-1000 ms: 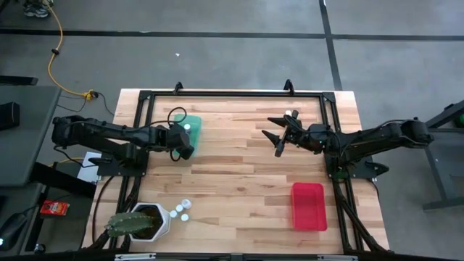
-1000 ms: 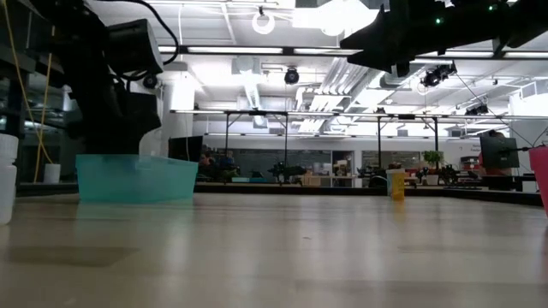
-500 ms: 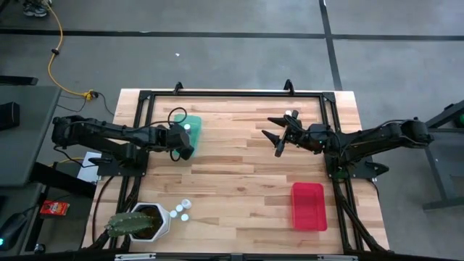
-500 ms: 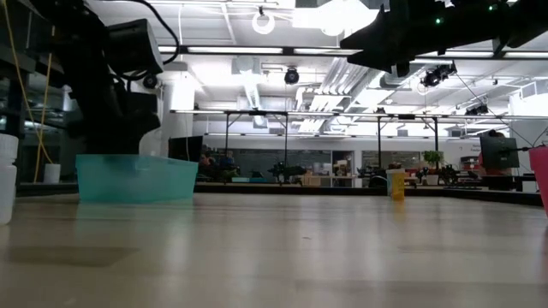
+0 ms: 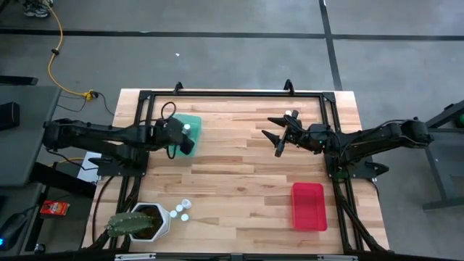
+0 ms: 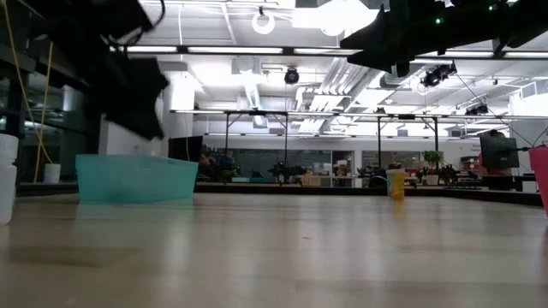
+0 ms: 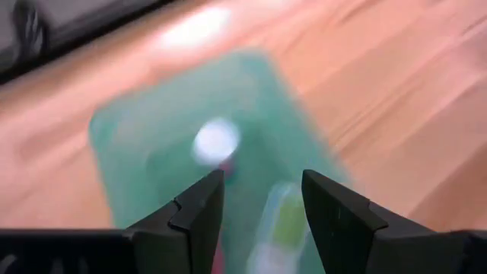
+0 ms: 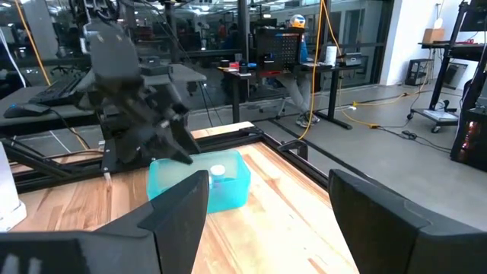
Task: Pick and place medicine bottles into bin by pill shape (circle, oval)
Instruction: Put the orange tablet bottle into the red bin
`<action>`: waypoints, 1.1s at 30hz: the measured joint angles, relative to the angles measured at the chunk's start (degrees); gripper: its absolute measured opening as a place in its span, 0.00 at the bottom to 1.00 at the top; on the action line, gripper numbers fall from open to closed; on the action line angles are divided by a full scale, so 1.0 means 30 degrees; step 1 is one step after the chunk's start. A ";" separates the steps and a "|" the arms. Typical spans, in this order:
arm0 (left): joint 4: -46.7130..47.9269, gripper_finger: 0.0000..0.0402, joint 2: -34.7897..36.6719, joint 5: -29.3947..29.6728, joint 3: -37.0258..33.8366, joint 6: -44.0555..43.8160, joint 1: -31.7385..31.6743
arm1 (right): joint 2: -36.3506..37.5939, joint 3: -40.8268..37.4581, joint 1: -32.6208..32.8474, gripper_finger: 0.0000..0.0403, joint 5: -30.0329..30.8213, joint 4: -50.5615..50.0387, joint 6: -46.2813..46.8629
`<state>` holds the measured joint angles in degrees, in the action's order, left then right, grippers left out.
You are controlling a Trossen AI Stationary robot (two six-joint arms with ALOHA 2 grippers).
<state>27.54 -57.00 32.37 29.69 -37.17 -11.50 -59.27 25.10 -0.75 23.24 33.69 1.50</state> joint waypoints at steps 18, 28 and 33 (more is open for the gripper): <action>-2.5311 0.42 -0.0128 -0.4962 -0.4446 1.2307 0.3882 | -0.0007 0.0022 0.0000 0.65 0.1418 -0.1021 0.1428; -2.5716 0.42 -0.0128 -0.5323 -0.4641 1.1099 0.3085 | -0.0316 0.2618 -0.2396 0.65 0.8244 -1.7197 1.3317; -2.5681 0.42 -0.0128 -0.5330 -0.4641 1.1098 0.3085 | -0.1487 0.2481 -0.3880 0.65 0.7776 -1.9073 1.5757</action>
<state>-49.50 -57.39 16.38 15.77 -3.88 -2.24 -63.73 32.54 -12.39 46.57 -23.53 48.77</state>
